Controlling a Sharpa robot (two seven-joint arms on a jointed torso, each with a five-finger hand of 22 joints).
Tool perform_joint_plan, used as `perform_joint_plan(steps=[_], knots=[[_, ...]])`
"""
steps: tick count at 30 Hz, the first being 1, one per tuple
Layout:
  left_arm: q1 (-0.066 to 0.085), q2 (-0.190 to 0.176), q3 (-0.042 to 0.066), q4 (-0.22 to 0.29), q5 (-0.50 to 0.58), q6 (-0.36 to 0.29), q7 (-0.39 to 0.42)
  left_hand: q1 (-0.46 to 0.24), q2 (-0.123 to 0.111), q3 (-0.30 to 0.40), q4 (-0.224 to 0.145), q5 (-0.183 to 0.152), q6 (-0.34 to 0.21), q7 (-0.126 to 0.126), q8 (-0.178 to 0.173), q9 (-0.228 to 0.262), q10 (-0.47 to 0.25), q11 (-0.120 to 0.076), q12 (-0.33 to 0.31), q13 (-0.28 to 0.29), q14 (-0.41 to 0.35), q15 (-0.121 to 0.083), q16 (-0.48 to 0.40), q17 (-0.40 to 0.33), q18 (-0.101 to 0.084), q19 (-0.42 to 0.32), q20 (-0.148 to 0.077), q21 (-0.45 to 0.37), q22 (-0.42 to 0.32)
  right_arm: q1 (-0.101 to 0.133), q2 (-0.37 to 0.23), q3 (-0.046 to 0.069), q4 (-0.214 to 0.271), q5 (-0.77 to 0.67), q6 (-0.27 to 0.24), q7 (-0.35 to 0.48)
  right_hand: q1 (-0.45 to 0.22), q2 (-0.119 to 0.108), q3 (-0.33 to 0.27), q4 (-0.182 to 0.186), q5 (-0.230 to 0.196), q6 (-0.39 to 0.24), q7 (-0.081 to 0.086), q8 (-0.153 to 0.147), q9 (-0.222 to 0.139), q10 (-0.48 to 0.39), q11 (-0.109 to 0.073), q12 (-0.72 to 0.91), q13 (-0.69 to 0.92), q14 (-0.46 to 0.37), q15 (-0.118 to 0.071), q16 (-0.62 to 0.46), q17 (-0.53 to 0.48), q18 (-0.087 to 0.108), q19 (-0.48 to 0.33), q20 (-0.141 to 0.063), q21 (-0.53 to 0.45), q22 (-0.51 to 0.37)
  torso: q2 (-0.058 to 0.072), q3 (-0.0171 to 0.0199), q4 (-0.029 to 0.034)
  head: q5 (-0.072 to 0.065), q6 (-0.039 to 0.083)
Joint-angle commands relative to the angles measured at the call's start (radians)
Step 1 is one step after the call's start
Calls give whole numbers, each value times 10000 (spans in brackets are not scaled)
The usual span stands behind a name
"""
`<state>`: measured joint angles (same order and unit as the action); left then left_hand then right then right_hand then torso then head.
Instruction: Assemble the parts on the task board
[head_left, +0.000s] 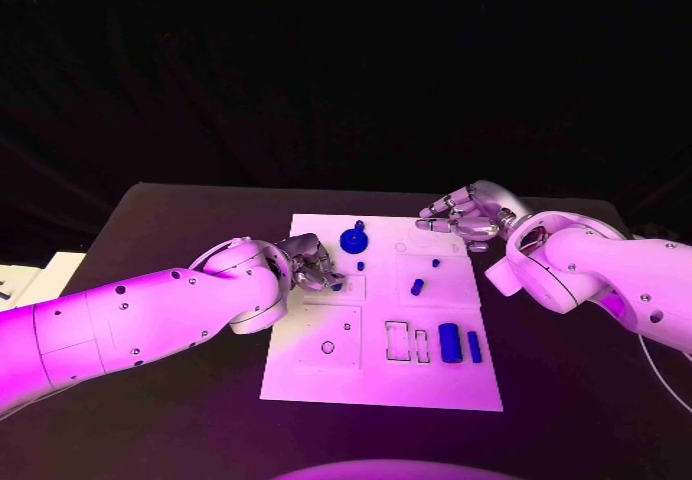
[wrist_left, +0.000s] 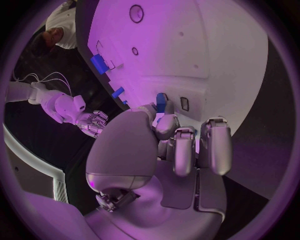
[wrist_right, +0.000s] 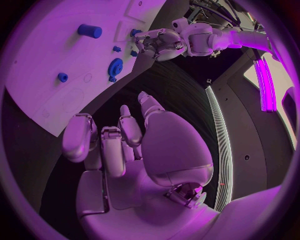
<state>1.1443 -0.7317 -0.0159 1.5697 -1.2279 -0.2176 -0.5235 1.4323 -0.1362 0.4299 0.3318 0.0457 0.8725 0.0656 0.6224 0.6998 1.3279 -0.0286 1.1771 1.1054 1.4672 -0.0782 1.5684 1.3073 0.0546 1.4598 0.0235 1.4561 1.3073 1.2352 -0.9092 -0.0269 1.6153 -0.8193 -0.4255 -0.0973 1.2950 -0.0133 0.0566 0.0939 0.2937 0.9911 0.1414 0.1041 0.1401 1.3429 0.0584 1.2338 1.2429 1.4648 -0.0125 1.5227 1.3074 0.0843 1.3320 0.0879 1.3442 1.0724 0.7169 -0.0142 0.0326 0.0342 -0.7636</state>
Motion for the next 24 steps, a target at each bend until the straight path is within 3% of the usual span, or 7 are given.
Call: perform_joint_plan(steps=[1, 24], knots=[[-28, 40, -7, -72, -184, 225, -28, 0, 5, 1283, -1222, 21, 170, -227, 37, 91, 42, -4, -7, 10, 1036, -67, 24, 2635, -124, 103, 28, 53, 915, -9, 4, -1, 19, -13, 53, 112, -113, 6, -16, 35, -39, 16, 1, 29, 9, -47, -30, -40, -12, 849, -57, -70, 1750, 138, -23, -11, -46, -7, 0, 1, 5, -5, -27], [-43, -25, -3, 34, -171, 830, -218, -87, -55, 1438, -1254, 21, 181, -228, 55, 136, 68, -5, 17, 38, 1036, -68, 24, 2635, -123, 102, 27, 48, 914, -25, 3, -2, 12, -7, 121, 115, -116, 41, -18, 57, -42, 10, 2, 28, 10, -41, -29, -30, -4, 848, -57, -71, 1749, 140, -25, -10, -50, -13, -1, -2, 9, -49, -135]])
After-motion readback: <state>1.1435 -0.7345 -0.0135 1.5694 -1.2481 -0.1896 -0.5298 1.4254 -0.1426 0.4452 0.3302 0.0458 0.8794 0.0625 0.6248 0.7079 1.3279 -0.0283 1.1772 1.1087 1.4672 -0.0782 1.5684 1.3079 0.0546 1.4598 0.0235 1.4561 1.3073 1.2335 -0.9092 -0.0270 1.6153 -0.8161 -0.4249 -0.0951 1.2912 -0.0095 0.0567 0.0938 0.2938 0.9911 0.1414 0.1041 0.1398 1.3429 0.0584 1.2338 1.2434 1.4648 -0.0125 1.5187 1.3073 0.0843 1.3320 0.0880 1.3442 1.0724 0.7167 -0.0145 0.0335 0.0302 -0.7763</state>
